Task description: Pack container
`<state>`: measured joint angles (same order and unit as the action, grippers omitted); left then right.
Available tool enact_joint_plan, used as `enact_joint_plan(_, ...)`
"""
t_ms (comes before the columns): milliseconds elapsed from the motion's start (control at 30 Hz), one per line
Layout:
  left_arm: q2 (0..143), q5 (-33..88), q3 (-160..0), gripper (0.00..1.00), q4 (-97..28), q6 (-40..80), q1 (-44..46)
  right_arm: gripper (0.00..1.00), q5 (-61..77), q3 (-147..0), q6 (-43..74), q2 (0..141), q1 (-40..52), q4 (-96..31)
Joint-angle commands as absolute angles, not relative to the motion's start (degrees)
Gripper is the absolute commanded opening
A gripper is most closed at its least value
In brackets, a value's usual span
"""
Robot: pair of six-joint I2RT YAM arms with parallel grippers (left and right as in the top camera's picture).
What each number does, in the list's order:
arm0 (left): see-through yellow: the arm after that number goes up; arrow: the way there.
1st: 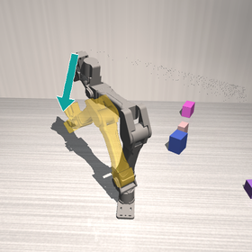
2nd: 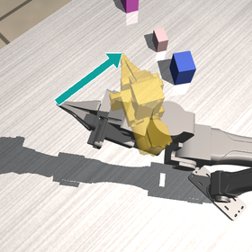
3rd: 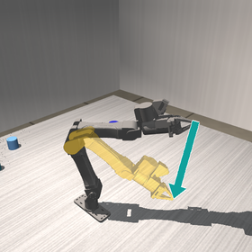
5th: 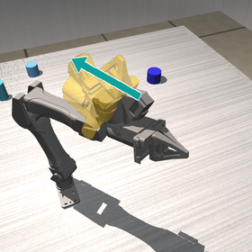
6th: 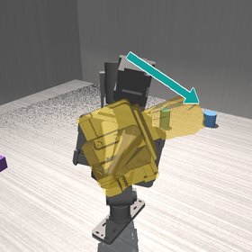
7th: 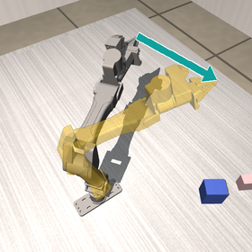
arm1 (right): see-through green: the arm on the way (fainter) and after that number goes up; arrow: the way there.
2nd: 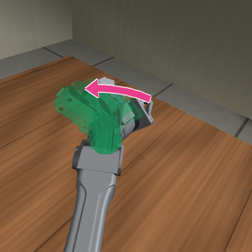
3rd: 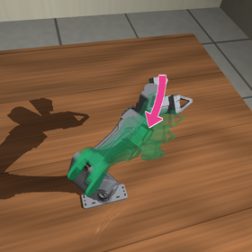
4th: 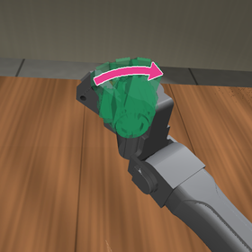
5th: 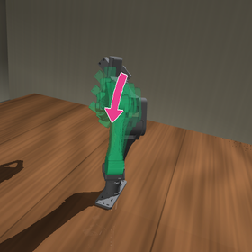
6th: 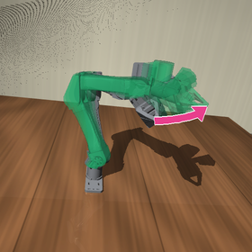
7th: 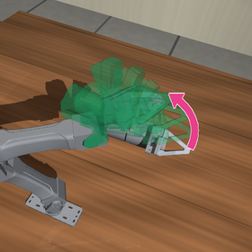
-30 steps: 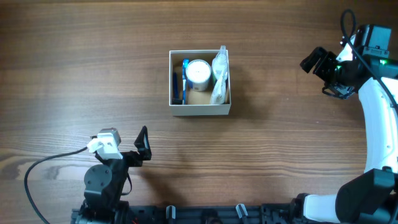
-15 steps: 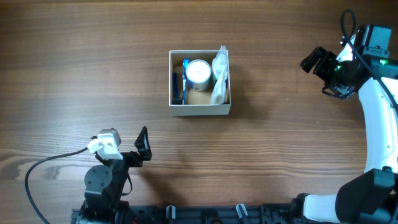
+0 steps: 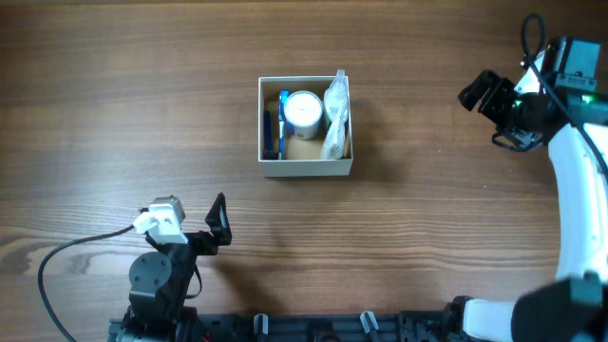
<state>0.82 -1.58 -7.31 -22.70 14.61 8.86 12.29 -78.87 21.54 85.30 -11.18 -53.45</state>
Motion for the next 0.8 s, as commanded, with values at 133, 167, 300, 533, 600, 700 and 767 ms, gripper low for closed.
enact_joint_plan(133,0.16,-1.08,-6.76,1.0,-22.48,13.89,8.47,1.0,-7.27,-74.56,10.81,60.27,-0.36,-48.75)
enact_joint_plan(167,0.16,-1.08,-6.76,1.0,-22.48,13.89,8.47,1.0,-6.63,-72.29,7.94,57.56,-0.16,-46.39)
enact_joint_plan(300,0.16,-1.08,-6.76,1.0,-22.48,13.89,8.47,1.0,-3.79,-54.17,1.65,40.66,-0.19,-37.3)
enact_joint_plan(533,0.16,-1.08,-6.76,1.0,-22.48,13.89,8.47,1.0,-3.16,-28.58,1.69,22.28,-0.23,-27.99)
enact_joint_plan(600,0.16,-1.08,-6.76,1.0,-22.48,13.89,8.47,1.0,-2.79,-23.33,1.67,18.09,-0.23,-25.63)
enact_joint_plan(700,0.16,-1.08,-6.76,1.0,-22.48,13.89,8.47,1.0,-2.68,-17.87,1.65,12.29,-0.23,-24.43)
enact_joint_plan(767,0.16,-1.08,-6.76,1.0,-22.48,13.89,8.47,1.0,-2.7,-15.42,1.65,8.71,-0.23,-24.47)
